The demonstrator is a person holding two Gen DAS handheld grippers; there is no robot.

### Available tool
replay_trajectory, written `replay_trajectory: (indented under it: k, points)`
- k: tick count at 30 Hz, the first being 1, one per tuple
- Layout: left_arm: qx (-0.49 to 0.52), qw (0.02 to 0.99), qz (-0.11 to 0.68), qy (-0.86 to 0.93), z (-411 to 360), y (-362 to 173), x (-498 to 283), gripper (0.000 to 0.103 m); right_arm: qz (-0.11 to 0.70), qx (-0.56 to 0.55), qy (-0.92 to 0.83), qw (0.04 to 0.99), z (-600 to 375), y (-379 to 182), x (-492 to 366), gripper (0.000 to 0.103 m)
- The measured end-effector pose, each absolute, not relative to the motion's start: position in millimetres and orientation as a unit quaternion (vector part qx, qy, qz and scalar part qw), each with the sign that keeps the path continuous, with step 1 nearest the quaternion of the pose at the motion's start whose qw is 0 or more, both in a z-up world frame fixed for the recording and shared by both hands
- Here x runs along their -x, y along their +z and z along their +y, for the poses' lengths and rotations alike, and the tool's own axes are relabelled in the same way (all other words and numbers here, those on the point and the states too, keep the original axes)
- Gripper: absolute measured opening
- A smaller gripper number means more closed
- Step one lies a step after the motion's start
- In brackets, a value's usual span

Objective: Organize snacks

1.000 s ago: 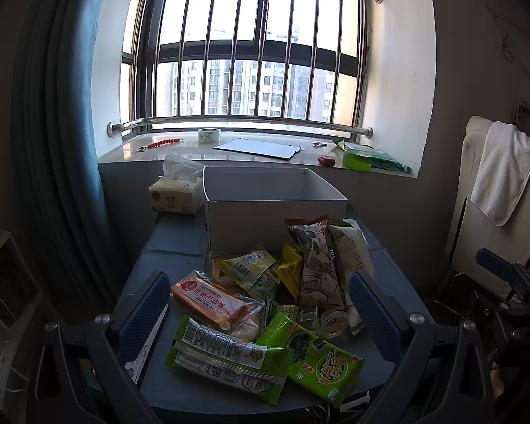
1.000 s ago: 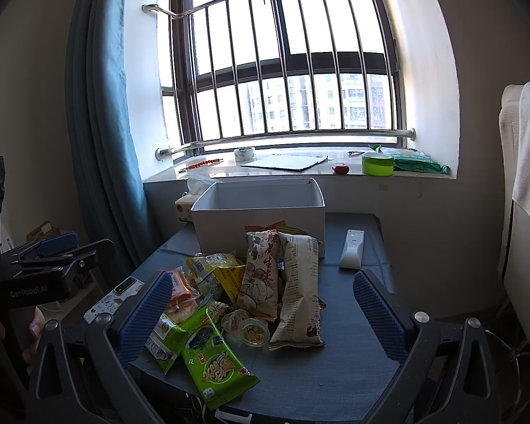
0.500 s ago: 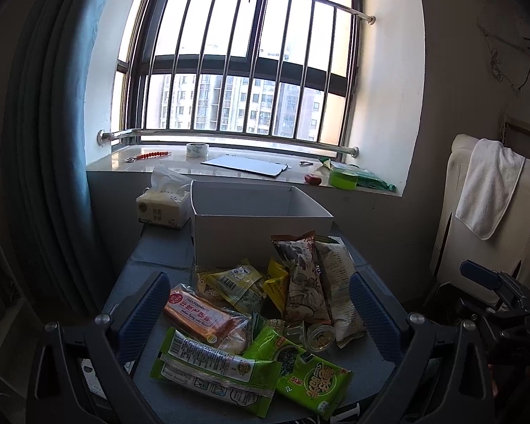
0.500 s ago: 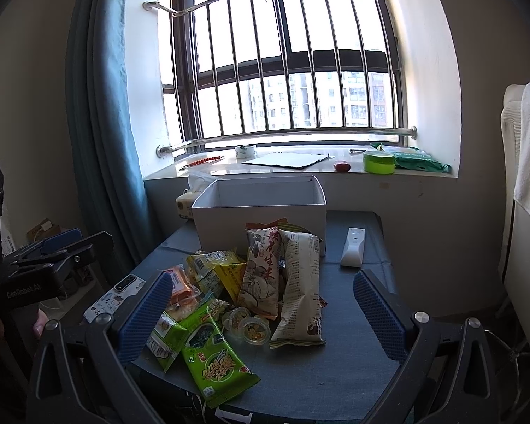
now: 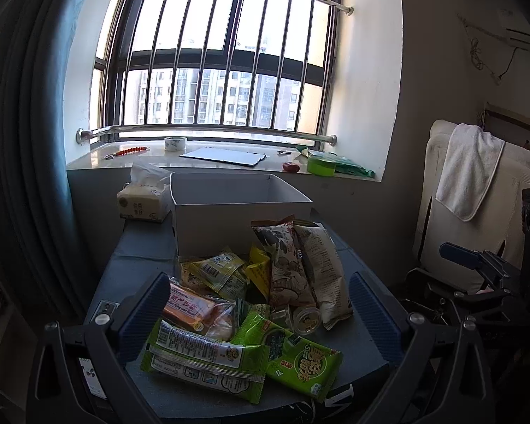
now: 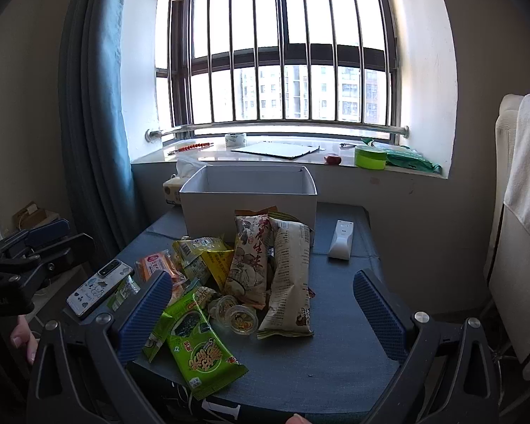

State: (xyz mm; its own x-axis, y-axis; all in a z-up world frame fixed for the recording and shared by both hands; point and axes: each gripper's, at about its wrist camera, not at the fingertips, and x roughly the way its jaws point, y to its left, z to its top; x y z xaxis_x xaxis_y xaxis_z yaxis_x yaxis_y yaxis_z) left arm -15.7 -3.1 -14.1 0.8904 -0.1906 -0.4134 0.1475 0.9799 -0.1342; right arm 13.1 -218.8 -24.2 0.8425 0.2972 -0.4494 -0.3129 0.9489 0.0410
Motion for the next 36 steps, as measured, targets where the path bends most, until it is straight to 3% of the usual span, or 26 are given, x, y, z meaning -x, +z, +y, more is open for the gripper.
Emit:
replay_trajectory:
  k: [36]
  points:
    - [0.046,0.962,0.264,-0.06,-0.1,-30.5,11.8,0.103,0.261,0.0,0.156,0.953,-222.7,-42.3,-26.7,0.103]
